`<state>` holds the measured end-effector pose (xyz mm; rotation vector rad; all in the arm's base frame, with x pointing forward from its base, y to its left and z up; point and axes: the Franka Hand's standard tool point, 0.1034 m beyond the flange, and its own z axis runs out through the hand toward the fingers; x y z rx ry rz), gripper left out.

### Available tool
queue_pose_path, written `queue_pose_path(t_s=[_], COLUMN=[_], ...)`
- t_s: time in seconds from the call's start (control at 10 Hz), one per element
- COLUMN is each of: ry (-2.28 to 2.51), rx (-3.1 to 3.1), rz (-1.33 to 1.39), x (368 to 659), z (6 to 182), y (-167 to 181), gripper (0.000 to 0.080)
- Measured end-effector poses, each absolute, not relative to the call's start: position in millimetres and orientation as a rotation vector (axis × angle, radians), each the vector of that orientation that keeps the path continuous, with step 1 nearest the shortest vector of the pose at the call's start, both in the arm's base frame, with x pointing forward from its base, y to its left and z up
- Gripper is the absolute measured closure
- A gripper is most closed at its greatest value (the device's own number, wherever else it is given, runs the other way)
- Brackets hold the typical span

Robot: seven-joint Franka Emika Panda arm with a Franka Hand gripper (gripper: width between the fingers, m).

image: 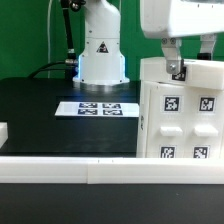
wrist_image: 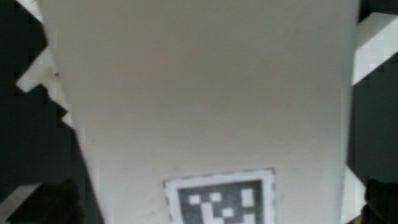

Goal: Assemble cabinet

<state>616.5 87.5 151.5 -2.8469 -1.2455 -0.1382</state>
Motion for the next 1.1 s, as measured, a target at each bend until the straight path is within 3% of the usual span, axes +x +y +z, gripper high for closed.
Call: queue_pose_path(t_s=[0.2,0.3,0.4,1.1], ry=[-1.232,-1.232,-1.223,-0.722], rx=[-2.853,-2.854,-2.857,-3.007], rz=[-0.144,-0.143,-0.143,-0.133], x=[617.3,617.1,617.2,617.2], z=[152.8,152.5,152.5,152.5], y=[87.4,87.2,87.1,86.9], gripper=[0.0029,0.0164,0.0241,0.0240])
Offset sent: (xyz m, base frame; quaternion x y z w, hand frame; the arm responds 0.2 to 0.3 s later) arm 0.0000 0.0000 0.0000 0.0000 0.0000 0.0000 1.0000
